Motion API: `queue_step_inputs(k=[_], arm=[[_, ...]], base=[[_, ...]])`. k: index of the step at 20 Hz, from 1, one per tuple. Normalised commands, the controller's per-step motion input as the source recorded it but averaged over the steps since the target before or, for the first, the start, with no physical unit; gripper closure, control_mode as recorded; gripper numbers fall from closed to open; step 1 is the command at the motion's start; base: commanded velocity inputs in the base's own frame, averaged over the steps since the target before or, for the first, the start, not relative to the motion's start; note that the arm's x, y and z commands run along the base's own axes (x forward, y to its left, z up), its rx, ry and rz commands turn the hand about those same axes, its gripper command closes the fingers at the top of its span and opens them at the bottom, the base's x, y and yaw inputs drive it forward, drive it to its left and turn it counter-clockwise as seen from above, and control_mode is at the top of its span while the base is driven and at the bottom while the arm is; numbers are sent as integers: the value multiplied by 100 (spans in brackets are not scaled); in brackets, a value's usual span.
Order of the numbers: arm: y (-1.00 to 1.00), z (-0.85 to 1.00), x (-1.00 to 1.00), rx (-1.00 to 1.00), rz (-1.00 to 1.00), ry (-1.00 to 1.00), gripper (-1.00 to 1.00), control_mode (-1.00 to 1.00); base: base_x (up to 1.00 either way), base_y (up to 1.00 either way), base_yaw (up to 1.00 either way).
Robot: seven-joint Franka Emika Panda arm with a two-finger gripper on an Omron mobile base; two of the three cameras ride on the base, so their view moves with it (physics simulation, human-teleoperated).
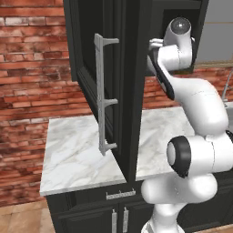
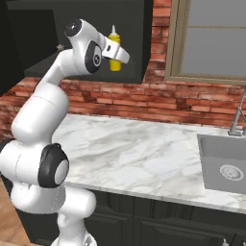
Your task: Take 2 condiments from the cabinet and move them on the counter near the stove.Make sure the condiments are lined up with each other, next to each other.
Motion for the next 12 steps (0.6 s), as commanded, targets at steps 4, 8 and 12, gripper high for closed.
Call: queue_step_inputs(k=[4, 8, 12], arm=[[0, 12, -100, 0, 22, -15, 100, -100], [0, 32, -83, -1, 21, -3, 100, -100], [0, 15, -51, -1, 17, 0, 100, -100]], base=[[0, 0, 0], [0, 0, 0], [0, 0, 0]])
